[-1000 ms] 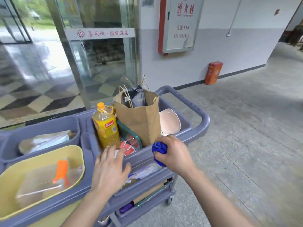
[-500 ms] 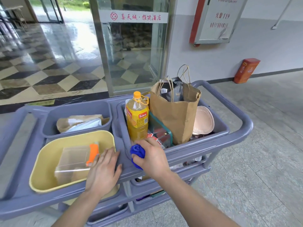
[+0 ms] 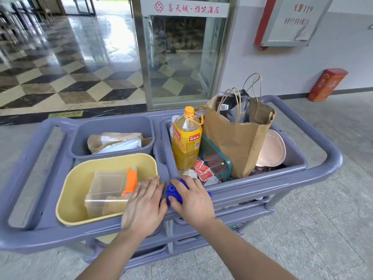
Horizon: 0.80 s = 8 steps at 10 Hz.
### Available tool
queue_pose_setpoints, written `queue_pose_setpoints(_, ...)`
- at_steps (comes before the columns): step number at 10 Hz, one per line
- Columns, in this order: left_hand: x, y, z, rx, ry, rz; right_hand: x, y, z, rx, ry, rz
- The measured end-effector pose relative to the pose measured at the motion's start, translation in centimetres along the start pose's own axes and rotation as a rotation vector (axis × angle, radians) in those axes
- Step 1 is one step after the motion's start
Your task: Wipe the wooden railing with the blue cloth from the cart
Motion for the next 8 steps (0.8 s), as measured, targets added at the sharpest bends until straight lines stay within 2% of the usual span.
queue_pose_setpoints(4, 0.0, 0.0, 0.0, -0.007, -0.008, -0.02, -0.4, -0.1, 0.2, 0.008, -0.117, 0.045)
queue_pose_setpoints(8, 0.4, -0.2, 0.0, 0.038, -0.044, -0.133, 2.0, 1.3, -0.5, -0.03, -0.131, 0.119)
Point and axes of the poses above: each hand's wrist, its own z-axis towards the middle knuckle, its own x-axis out of the back of the hand, y = z × x, the point moved 10 cm from there along z, towards the middle knuckle, and after that the axes turned 11 degrees about -y, right-handed, at the moved point
